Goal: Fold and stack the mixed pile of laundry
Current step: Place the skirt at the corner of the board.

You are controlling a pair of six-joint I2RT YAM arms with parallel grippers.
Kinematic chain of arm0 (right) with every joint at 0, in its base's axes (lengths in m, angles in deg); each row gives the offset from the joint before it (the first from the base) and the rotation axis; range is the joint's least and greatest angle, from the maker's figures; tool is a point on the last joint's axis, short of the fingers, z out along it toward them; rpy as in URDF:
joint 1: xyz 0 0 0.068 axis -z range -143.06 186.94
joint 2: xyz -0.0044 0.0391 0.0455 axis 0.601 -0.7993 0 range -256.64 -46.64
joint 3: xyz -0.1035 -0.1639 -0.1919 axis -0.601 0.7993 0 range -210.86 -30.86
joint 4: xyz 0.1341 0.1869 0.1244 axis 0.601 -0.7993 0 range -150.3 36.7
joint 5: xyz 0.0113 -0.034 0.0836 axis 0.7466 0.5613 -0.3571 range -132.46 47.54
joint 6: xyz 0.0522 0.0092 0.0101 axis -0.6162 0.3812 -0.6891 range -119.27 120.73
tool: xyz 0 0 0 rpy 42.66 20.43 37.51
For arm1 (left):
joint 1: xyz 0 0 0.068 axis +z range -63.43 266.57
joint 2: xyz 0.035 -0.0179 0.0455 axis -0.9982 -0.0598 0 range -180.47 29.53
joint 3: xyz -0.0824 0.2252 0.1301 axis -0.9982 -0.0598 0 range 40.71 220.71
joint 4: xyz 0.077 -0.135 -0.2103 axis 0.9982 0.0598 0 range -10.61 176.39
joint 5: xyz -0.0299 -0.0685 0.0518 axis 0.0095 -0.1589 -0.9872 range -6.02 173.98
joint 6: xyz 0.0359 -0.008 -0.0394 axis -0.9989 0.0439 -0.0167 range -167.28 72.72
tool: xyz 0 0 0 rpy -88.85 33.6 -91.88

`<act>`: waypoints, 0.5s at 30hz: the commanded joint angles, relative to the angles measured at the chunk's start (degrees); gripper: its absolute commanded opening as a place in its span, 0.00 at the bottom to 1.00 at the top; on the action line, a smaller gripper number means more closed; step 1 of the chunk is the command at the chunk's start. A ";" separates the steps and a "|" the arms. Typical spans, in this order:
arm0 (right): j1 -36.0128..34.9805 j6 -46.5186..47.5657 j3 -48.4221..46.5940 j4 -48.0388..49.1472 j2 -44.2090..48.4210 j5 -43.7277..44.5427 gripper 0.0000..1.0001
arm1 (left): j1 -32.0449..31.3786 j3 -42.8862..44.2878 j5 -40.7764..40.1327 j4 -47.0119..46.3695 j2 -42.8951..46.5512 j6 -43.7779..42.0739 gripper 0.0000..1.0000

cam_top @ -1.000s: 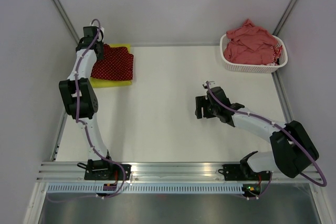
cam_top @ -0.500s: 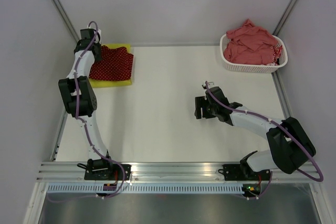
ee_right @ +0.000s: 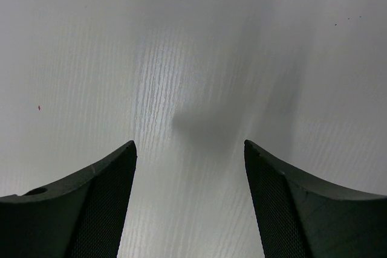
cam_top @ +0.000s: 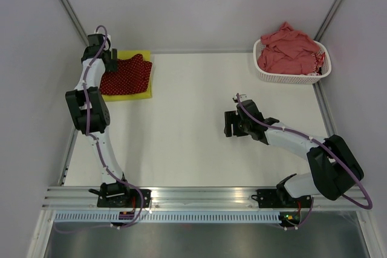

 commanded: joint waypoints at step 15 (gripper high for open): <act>0.20 -0.72 -4.80 -0.10 1.63 1.25 0.96 | 1.19 2.96 11.77 4.67 10.48 19.18 1.00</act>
